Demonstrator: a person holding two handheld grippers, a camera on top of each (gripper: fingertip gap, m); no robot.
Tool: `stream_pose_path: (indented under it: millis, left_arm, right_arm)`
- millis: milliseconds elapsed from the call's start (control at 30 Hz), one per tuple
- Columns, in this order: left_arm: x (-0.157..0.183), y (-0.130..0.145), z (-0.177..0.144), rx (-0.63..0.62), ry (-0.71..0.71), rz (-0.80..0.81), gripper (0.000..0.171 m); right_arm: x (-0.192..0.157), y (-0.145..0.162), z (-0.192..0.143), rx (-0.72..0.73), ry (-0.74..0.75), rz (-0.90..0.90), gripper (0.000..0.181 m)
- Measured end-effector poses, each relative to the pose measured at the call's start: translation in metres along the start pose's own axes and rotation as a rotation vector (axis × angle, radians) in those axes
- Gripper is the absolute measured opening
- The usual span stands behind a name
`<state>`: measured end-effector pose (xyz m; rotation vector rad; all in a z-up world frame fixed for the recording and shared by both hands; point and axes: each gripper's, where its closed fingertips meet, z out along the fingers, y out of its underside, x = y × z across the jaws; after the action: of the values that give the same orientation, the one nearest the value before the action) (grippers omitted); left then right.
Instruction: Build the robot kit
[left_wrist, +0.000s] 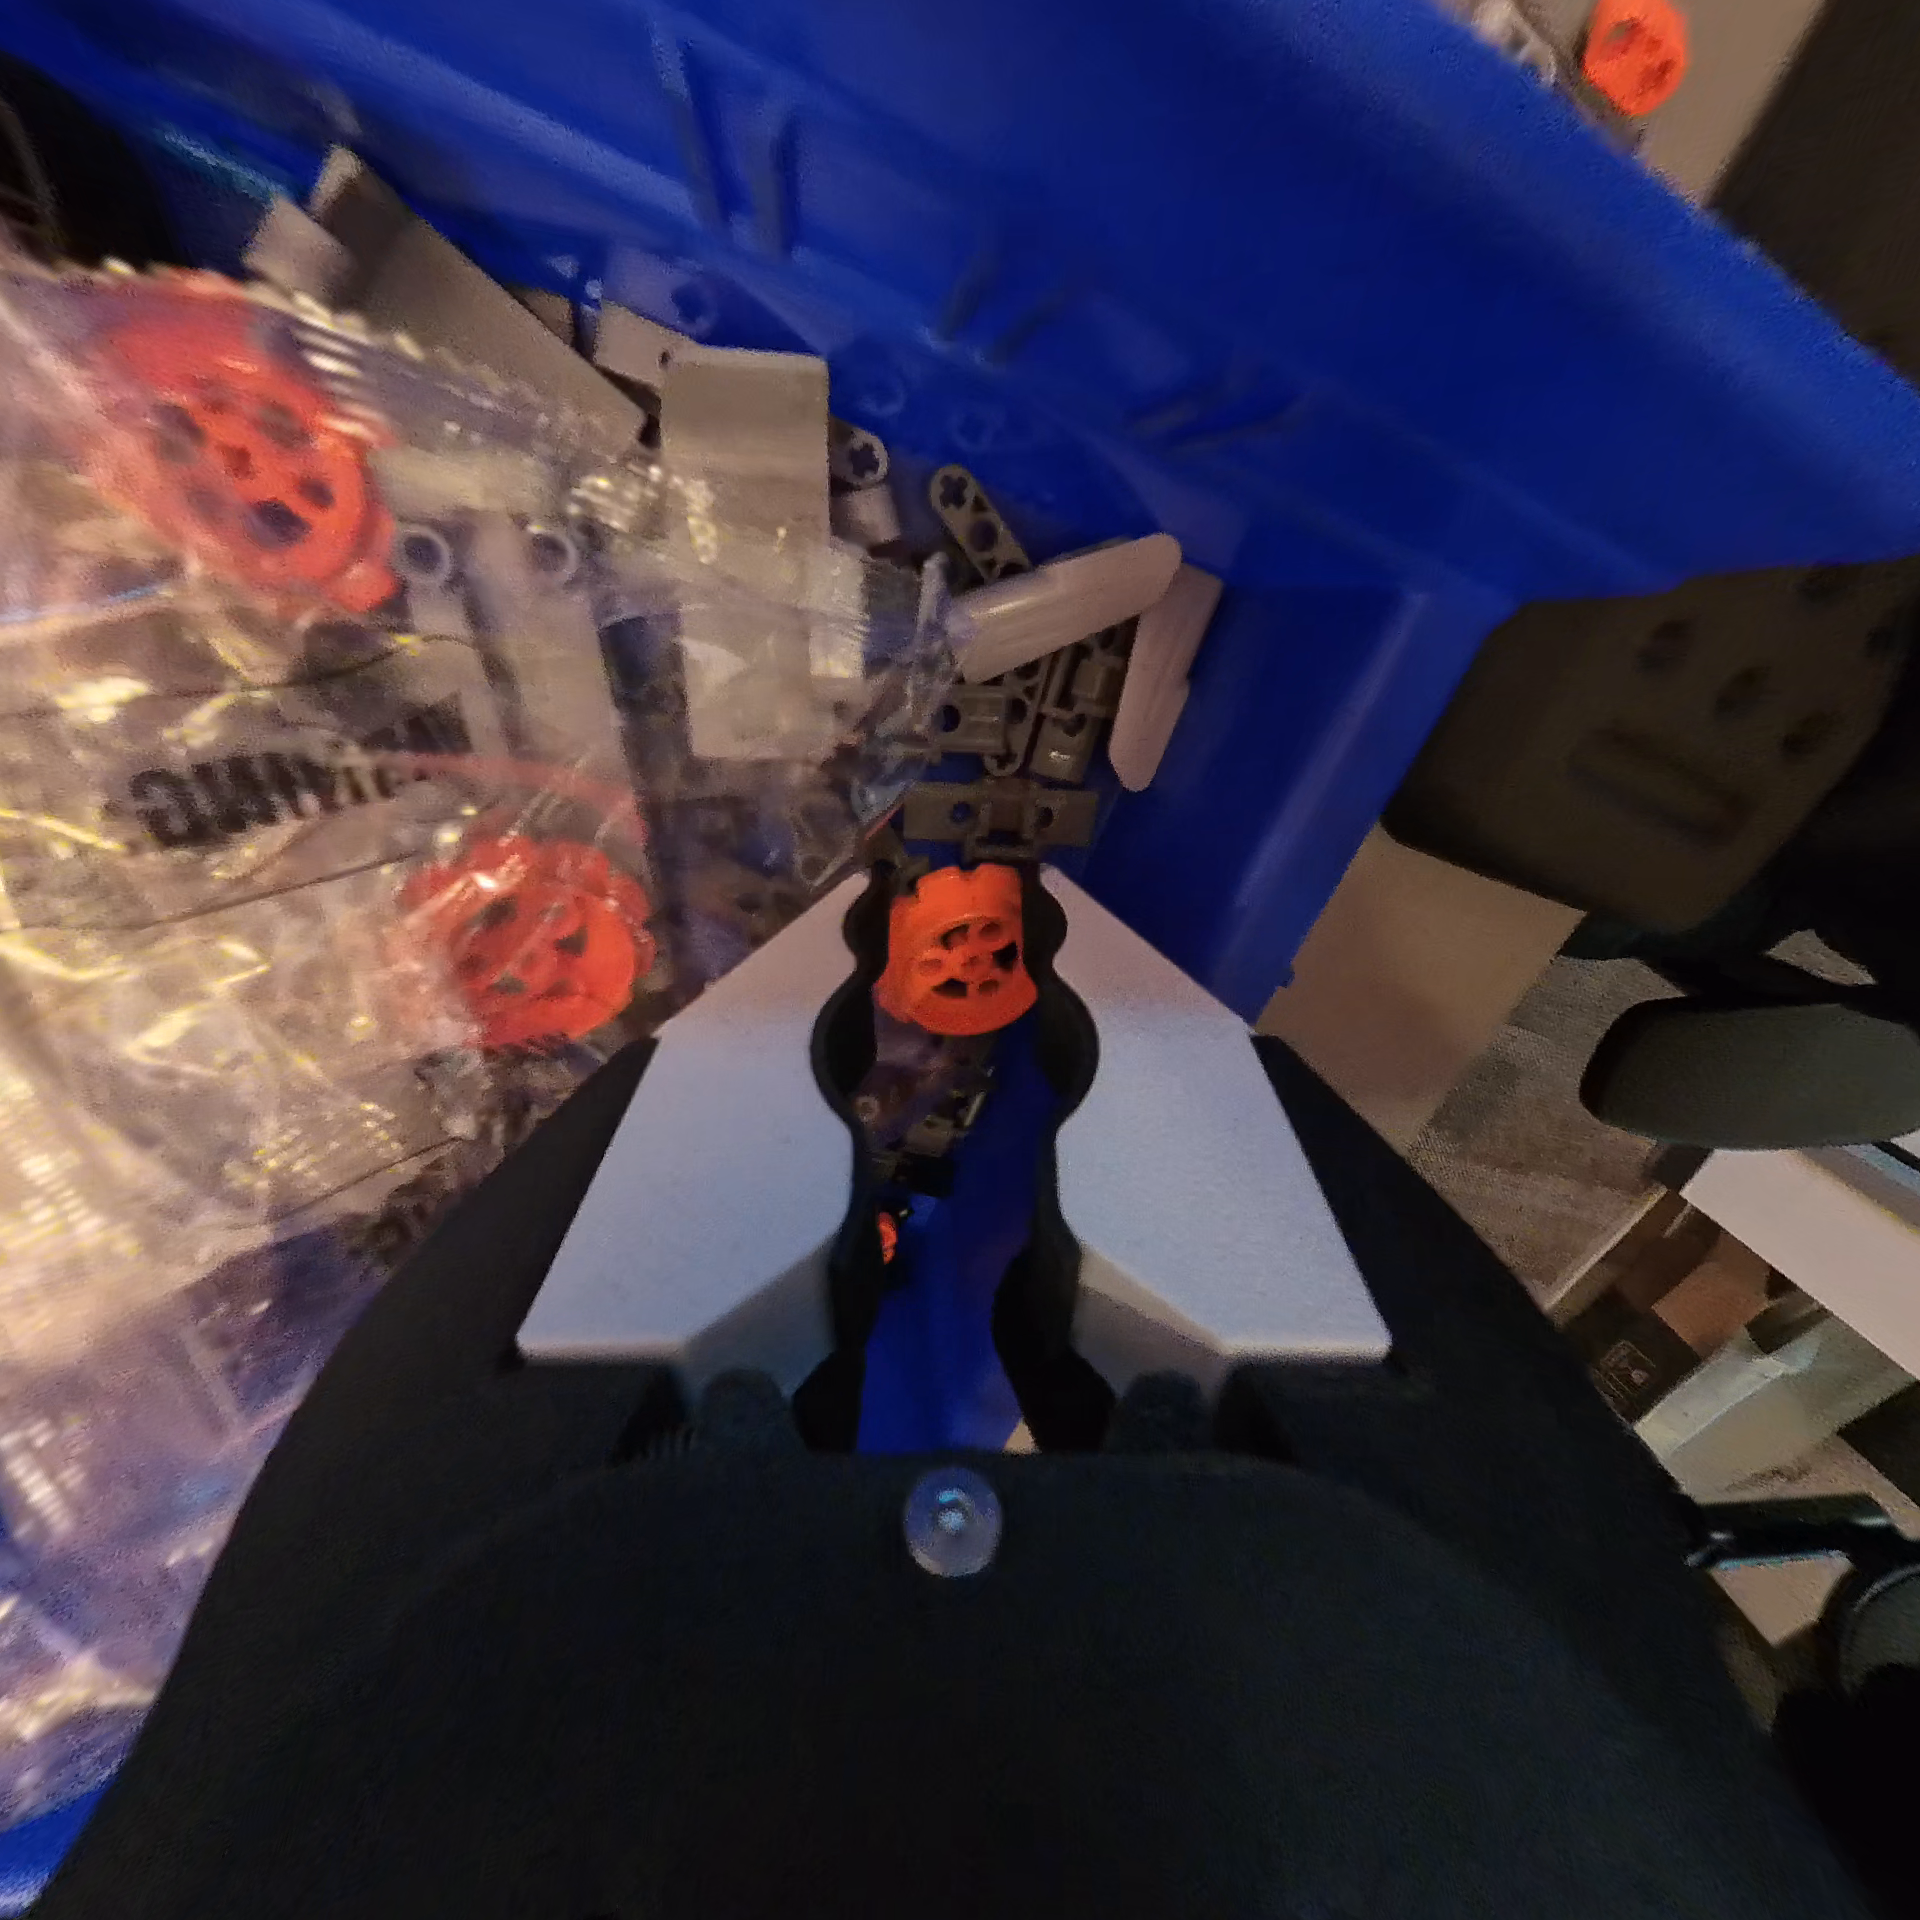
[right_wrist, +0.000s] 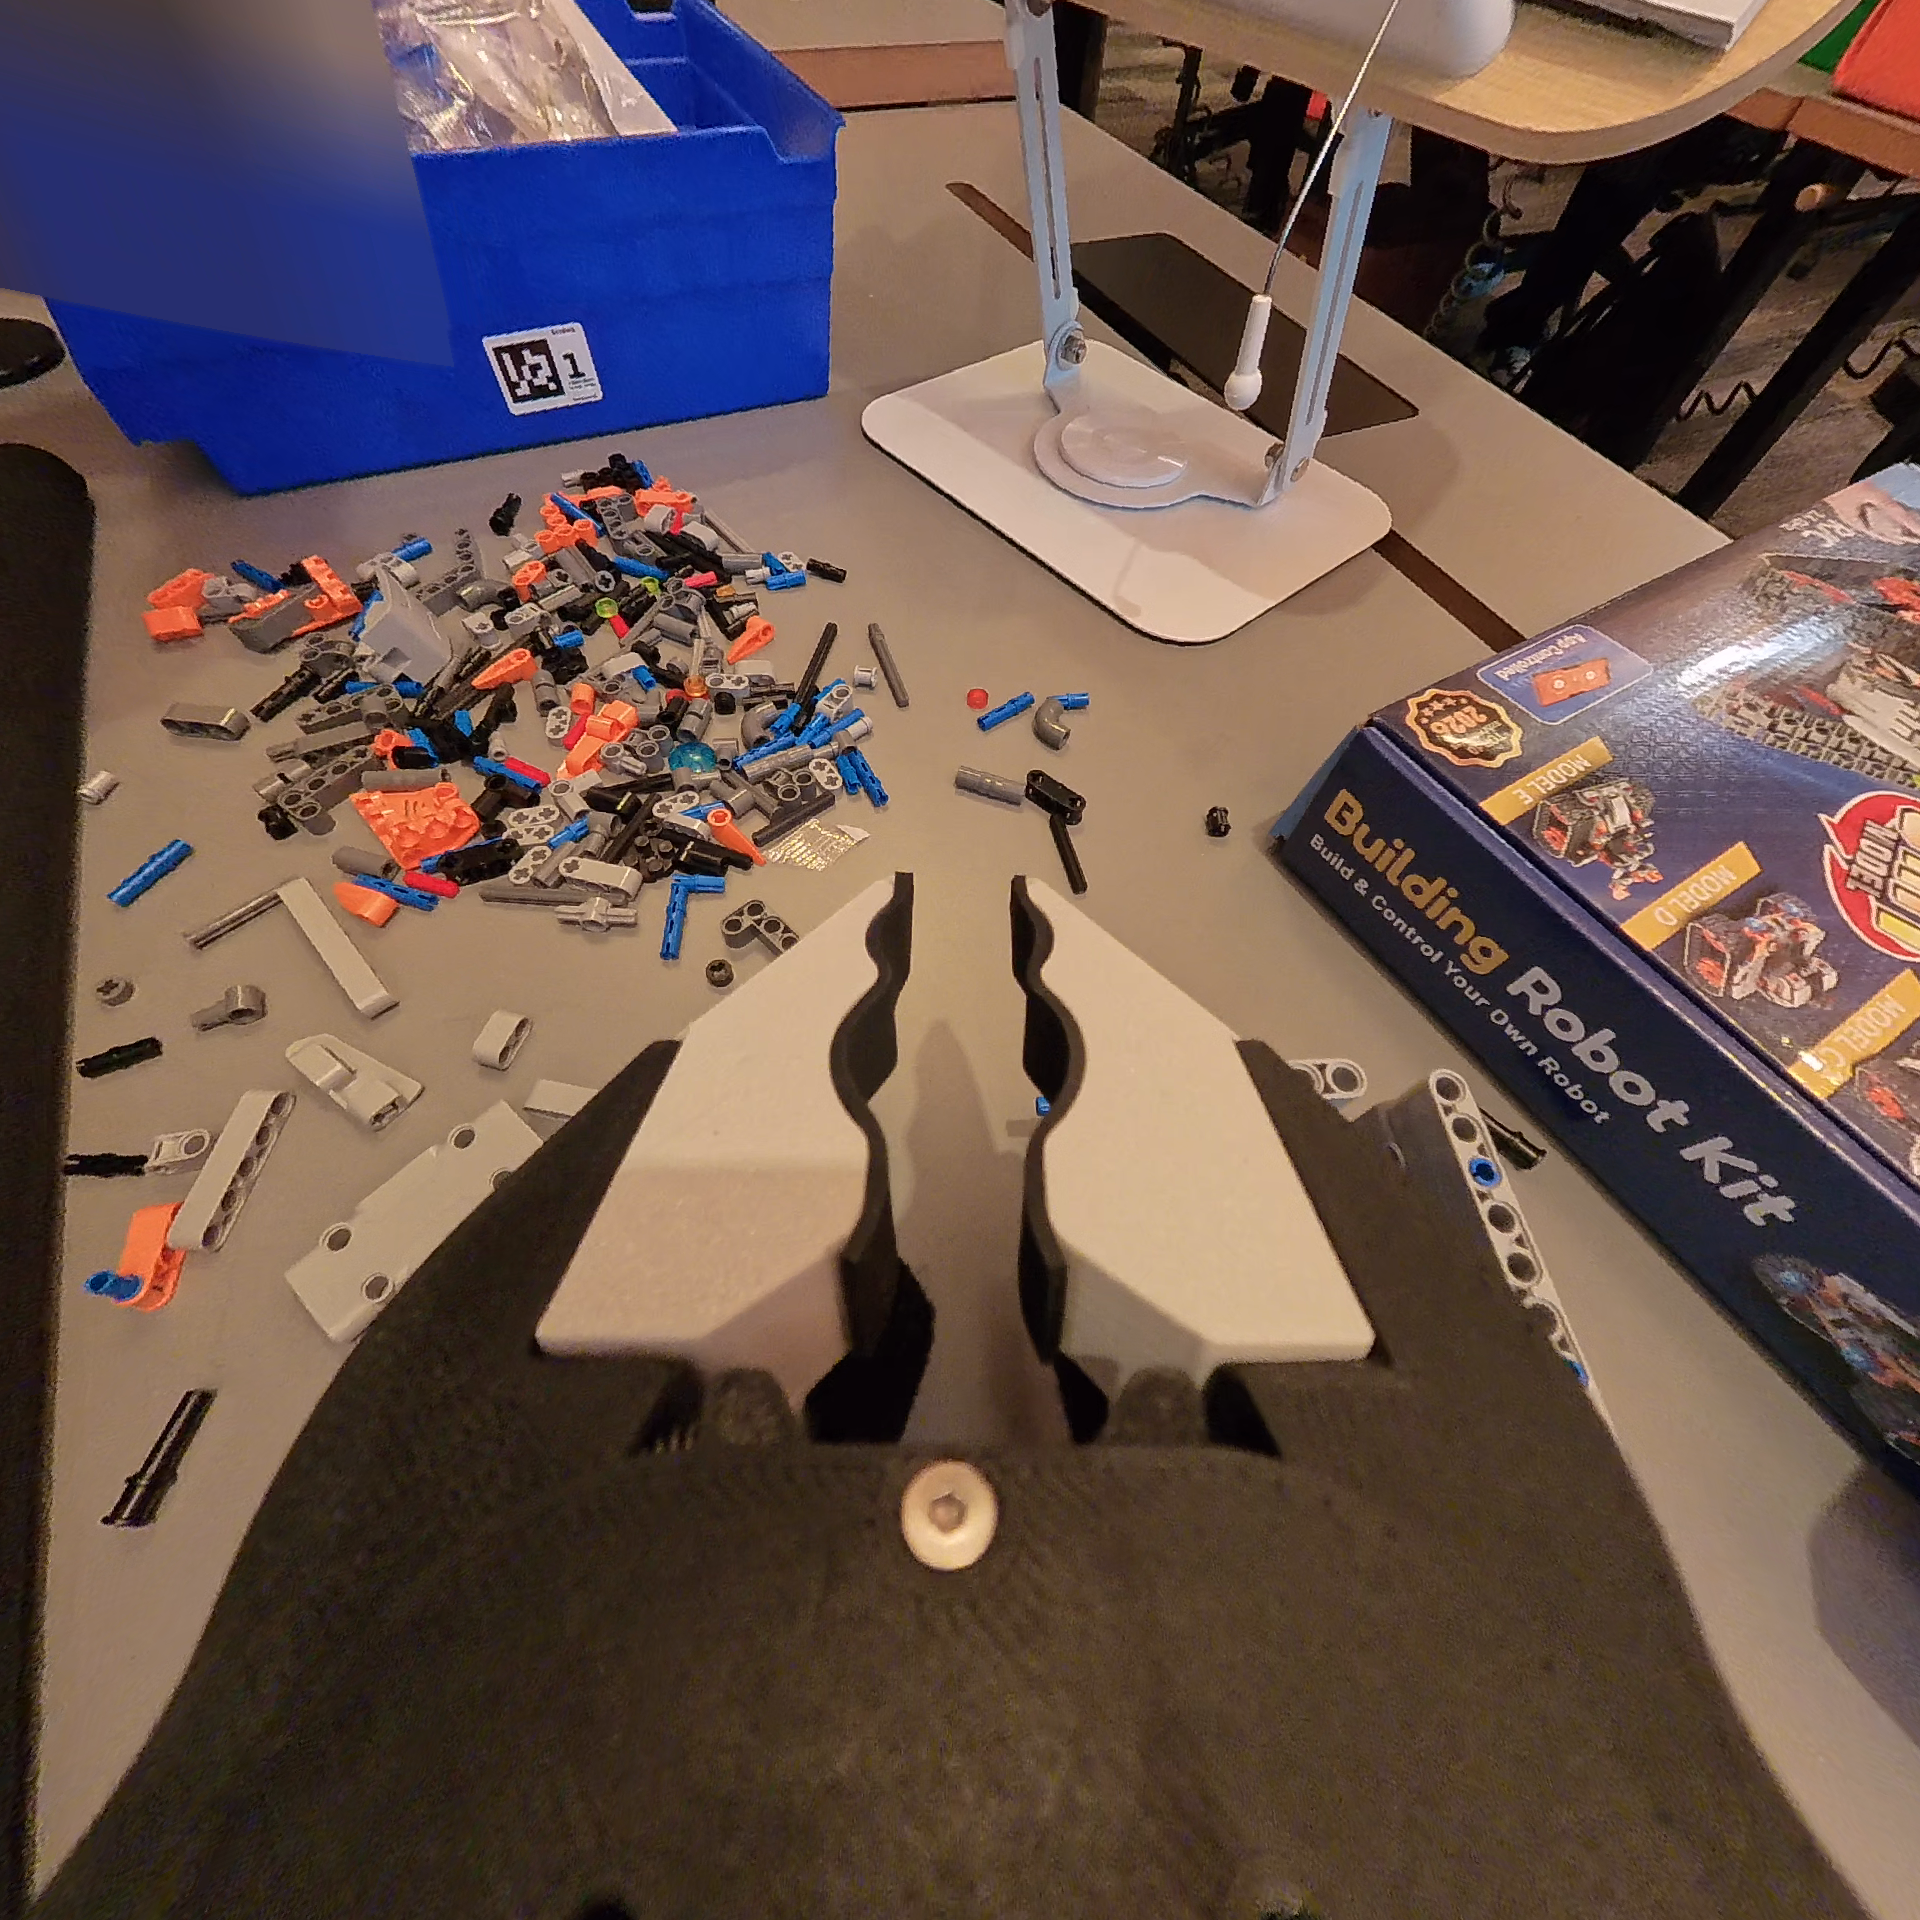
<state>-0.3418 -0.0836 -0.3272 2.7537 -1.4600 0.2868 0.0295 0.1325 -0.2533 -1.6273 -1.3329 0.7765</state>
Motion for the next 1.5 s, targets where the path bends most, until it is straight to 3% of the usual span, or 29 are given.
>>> stream_pose_path:
  millis: [167, 367, 667, 900, 1100, 1500]
  left_arm:
    - [-0.011, 0.021, -0.002, -0.070, -0.044, -0.026, 0.018]
    - [-0.016, 0.008, -0.025, 0.074, -0.064, -0.045, 0.018]
    - [-0.062, -0.005, -0.059, 0.187, -0.344, -0.052, 0.021]
    - [-0.100, -0.016, -0.087, 0.189, -0.505, -0.037, 0.022]
    - [-0.132, -0.023, -0.097, 0.210, -0.556, -0.072, 0.023]
    - [-0.154, -0.030, -0.095, 0.194, -0.447, -0.056, 0.022]
  right_arm:
    - [0.002, 0.001, 0.001, -0.001, 0.006, 0.004, 0.017]
    - [0.003, 0.001, 0.001, -0.002, 0.023, -0.012, 0.016]
    - [0.006, 0.003, 0.002, -0.010, 0.047, -0.018, 0.016]
    - [0.005, 0.002, 0.001, -0.008, 0.044, -0.018, 0.016]
    - [0.005, 0.001, 0.000, -0.004, 0.045, -0.018, 0.016]
    - [0.005, 0.002, 0.001, -0.006, 0.041, -0.015, 0.016]
